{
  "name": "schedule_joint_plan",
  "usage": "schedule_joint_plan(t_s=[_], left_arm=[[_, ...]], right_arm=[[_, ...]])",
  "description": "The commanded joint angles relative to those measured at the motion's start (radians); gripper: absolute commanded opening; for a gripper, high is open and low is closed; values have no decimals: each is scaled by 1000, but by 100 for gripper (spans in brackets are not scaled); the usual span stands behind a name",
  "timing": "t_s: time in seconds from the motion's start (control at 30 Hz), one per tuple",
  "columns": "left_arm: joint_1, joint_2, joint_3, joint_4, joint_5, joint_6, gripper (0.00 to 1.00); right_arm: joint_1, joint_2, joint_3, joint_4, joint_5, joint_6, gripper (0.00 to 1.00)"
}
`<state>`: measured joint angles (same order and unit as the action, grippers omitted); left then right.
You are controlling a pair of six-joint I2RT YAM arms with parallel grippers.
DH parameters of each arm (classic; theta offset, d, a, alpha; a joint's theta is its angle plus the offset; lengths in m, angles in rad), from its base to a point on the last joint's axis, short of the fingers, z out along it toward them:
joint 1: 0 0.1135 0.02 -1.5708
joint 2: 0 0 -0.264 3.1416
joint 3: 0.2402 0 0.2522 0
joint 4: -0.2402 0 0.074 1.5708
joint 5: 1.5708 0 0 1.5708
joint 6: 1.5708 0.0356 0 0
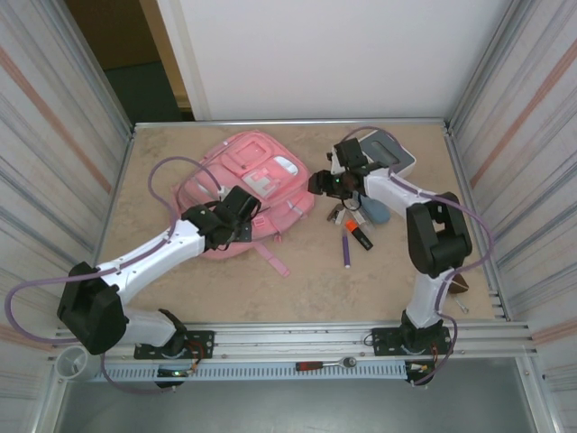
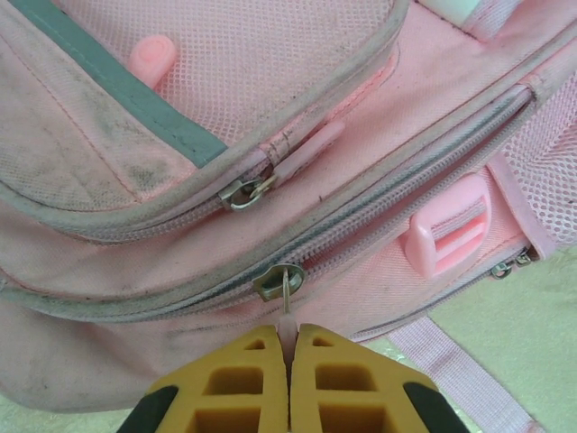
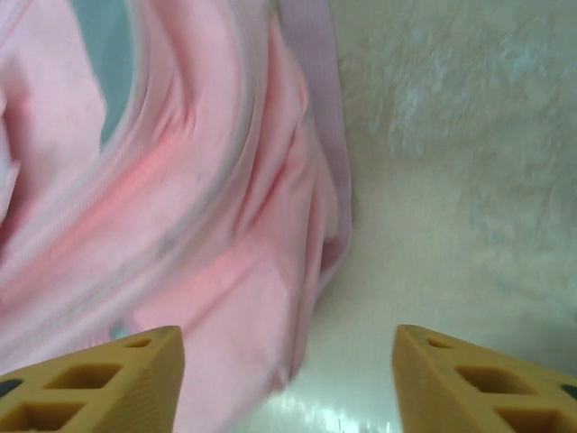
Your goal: Pack the student bag
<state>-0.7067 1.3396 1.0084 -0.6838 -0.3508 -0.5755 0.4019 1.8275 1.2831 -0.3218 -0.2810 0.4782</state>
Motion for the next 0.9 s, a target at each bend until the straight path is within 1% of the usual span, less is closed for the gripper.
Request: schedule_joint_plan(t_s=[0.0,0.1,0.2,0.3,0.4,0.47,0.53,0.57,0.6,0.63,0.67,0.7,0.8,0.83,0.87], left_arm=[[-15,-16,44,6,12,18,0],[-19,-14,52,6,18,21,0],[-21,-13,58,3,21,25,0],[-28,-13,61,3,24,25,0],[-38,-16,60,3,25,22,0],[-42,-17,59,3,21,23,0],[-42,-17,58,-2,10,22,0],[-42,-18,55,-8,-3,22,0],[-42,-19,53,-17,-20,20,0],[-42,-17,53,-26,-33,18,0],[-40,-17,53,-41,-50,17,0],[-39,-19,52,-54,-64,13,0],[-26,-31,37,-72,-89,14,0],[-19,-37,30,-75,-94,15,0],[-10,-43,19,-77,-98,16,0]], right_arm=[[61,-100,-115,39,-95,111,66],[117,-131,-208,136,-145,235,76],[169,-116,-232,222,-154,321,79],[203,-61,-208,270,-142,372,80],[211,-12,-194,304,-104,412,80],[209,15,-186,325,-97,425,77],[207,34,-181,333,-84,426,70],[205,42,-178,333,-78,422,61],[200,47,-180,335,-77,417,48],[193,49,-181,336,-75,410,38],[187,49,-184,333,-71,401,28],[176,47,-189,329,-69,389,21],[144,27,-207,319,-74,353,2],[133,20,-213,316,-78,341,0],[123,13,-218,310,-83,327,0]])
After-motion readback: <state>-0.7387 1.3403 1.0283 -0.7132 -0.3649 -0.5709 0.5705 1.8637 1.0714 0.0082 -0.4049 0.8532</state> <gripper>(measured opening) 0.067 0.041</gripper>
